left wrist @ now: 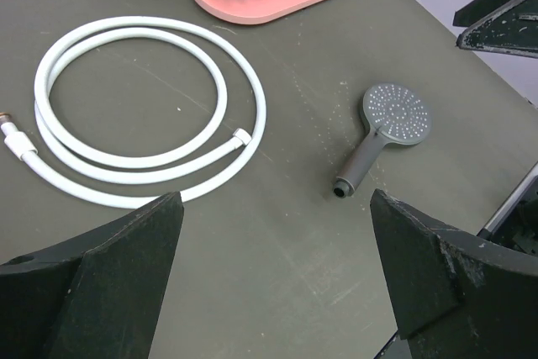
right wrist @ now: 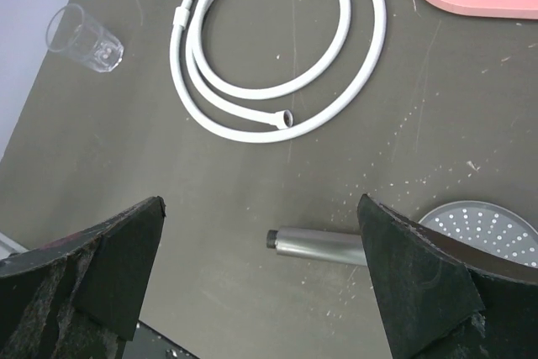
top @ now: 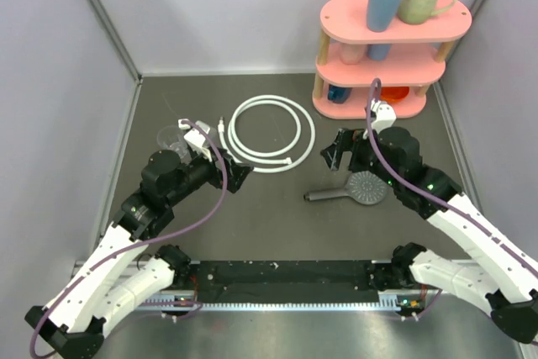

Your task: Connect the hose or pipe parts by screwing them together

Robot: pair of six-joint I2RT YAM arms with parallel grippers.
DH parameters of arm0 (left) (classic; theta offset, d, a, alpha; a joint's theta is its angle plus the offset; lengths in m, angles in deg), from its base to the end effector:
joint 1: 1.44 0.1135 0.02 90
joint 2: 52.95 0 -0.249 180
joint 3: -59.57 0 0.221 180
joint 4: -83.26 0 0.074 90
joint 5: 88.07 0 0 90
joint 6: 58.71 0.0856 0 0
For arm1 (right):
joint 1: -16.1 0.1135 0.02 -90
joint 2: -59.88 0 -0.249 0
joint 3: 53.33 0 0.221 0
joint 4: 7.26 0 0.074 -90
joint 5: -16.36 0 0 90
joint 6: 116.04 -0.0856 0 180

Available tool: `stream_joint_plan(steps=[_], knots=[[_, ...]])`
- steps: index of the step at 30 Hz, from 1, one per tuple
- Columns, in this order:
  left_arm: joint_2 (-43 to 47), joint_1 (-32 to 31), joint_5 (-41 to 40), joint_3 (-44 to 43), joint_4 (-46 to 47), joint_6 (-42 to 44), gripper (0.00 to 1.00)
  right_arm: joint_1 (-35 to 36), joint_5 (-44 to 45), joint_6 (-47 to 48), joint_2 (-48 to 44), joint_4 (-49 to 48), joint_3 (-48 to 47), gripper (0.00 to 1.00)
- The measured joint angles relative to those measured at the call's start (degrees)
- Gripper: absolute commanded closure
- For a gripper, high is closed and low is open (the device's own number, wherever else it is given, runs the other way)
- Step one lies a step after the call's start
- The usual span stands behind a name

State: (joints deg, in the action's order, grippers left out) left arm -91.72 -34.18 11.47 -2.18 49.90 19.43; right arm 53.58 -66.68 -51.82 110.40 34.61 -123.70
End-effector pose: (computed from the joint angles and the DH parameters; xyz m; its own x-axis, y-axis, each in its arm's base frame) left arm 0.1481 -0.1121 0.3272 -0.2861 -0.0570 -0.9565 0.6250 0.7455 -0.2314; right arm 0.1785 0.1238 0.3211 -0.4918 0.1669 -0.8545 -0.3342 0.8701 0.3623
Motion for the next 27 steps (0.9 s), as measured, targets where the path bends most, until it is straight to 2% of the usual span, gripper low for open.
stream_joint_plan(steps=[8,10,13,16,19,24,27], knots=[[-0.1,0.0,-1.4,0.0,0.0,0.0,0.02,0.0,1.2,-0.5,-1.0,-0.1,1.8,0.01],[-0.5,0.0,-4.1,0.0,0.0,-0.5,0.08,0.0,1.4,-0.5,-1.5,-0.4,2.3,0.01],[-2.6,0.0,-13.2,-0.3,-0.7,-3.2,0.13,0.0,2.0,-0.4,-2.4,-0.7,3.1,0.01],[-8.9,1.0,-25.3,-4.4,-5.5,-7.1,0.17,0.2,2.5,-0.4,-3.7,-1.4,4.5,0.01],[-17.2,4.4,-32.0,-9.9,-9.1,-10.9,0.22,0.2,2.7,-0.4,-6.2,-2.0,7.2,0.01],[-30.5,15.0,-31.5,-17.9,-11.8,-16.6,0.28,0.2,1.8,0.2,-11.0,-2.9,10.4,0.01],[-39.1,17.9,-29.0,-23.0,-12.5,-17.5,0.36,0.2,0.0,0.2,-11.9,-3.5,10.6,0.01]])
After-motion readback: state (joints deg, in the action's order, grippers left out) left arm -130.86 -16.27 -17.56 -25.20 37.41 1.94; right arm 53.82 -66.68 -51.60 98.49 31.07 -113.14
